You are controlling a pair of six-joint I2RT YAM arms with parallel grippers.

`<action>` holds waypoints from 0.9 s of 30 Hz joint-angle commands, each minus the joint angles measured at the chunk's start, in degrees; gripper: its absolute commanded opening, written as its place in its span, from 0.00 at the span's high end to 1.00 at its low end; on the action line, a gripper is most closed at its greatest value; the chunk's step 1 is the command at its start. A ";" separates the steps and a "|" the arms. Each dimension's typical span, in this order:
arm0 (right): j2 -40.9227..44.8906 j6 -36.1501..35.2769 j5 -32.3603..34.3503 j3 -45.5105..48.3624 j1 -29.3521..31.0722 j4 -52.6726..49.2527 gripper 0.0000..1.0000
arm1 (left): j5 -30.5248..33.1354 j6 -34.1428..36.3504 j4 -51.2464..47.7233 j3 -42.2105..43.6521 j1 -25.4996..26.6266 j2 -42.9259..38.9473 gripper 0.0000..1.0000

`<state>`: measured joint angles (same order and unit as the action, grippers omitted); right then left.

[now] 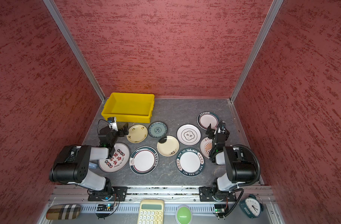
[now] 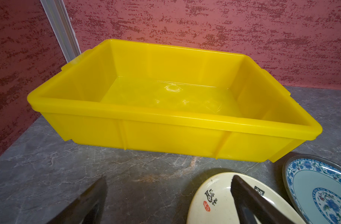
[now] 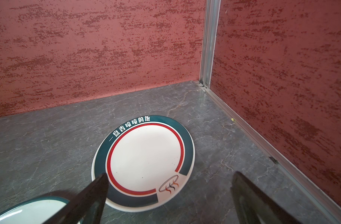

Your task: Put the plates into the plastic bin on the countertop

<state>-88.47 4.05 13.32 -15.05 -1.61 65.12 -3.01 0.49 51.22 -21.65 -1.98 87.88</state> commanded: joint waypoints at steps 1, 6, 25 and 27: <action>-0.06 -0.80 0.53 -0.68 0.20 2.10 0.01 | -0.97 -0.05 -0.39 -0.38 -0.41 0.01 0.01; 1.78 -0.53 1.85 -0.53 0.37 0.67 0.01 | 2.05 0.61 0.12 -0.04 0.68 -0.18 0.01; 25.90 12.84 -0.98 -20.50 0.23 -58.88 0.01 | 28.39 -11.69 -41.96 -9.13 17.58 -27.35 0.01; 25.84 13.80 -6.70 -24.25 -0.82 -67.00 0.01 | 28.97 -14.34 -45.67 -9.31 20.02 -30.16 0.01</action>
<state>-63.33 14.28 13.80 -35.27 -1.61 16.40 22.44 -7.16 17.23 -30.17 15.79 60.64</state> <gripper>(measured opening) 0.989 0.994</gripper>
